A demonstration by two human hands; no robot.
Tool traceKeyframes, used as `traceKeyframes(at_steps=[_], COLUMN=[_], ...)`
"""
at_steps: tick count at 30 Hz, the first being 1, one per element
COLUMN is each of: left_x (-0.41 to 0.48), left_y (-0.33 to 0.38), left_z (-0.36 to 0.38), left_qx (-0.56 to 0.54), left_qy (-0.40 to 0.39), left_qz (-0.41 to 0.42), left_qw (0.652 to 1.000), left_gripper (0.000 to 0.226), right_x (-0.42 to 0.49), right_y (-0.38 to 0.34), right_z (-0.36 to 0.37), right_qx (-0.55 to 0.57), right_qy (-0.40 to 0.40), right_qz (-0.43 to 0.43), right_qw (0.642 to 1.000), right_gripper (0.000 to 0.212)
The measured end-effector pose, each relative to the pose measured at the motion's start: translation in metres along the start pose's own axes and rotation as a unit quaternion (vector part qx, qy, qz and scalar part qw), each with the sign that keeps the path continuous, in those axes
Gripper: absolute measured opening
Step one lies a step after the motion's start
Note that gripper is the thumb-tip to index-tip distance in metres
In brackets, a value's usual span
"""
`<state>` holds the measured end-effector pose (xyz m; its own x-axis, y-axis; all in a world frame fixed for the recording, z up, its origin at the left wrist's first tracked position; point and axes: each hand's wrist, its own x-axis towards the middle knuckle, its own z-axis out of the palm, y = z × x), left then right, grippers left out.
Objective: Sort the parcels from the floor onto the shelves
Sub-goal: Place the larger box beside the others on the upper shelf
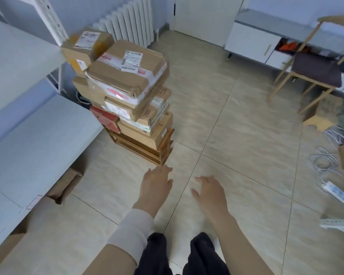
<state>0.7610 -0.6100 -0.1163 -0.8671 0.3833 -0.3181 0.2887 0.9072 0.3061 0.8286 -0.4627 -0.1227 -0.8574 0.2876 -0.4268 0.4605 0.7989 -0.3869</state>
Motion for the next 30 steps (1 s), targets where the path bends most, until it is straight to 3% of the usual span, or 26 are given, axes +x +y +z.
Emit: traceKeyframes(at_steps=[10, 20, 30], left_x=[0.04, 0.131, 0.228], left_y=[-0.087, -0.123, -0.2], left_z=[-0.048, -0.125, -0.206], left_qx=[-0.055, -0.098, -0.217], left_qy=[0.022, 0.082, 0.156], left_qz=[-0.067, -0.088, -0.143], left_qw=[0.996, 0.988, 0.953], left_gripper=[0.04, 0.041, 0.035], right_x=[0.06, 0.164, 0.24], right_y=[-0.09, -0.164, -0.23], right_z=[0.006, -0.036, -0.049], right_qx=[-0.038, 0.081, 0.25], right_qy=[-0.001, 0.02, 0.053], right_qz=[-0.037, -0.059, 0.011], right_qw=[0.999, 0.995, 0.967], right_gripper=[0.045, 0.044, 0.05])
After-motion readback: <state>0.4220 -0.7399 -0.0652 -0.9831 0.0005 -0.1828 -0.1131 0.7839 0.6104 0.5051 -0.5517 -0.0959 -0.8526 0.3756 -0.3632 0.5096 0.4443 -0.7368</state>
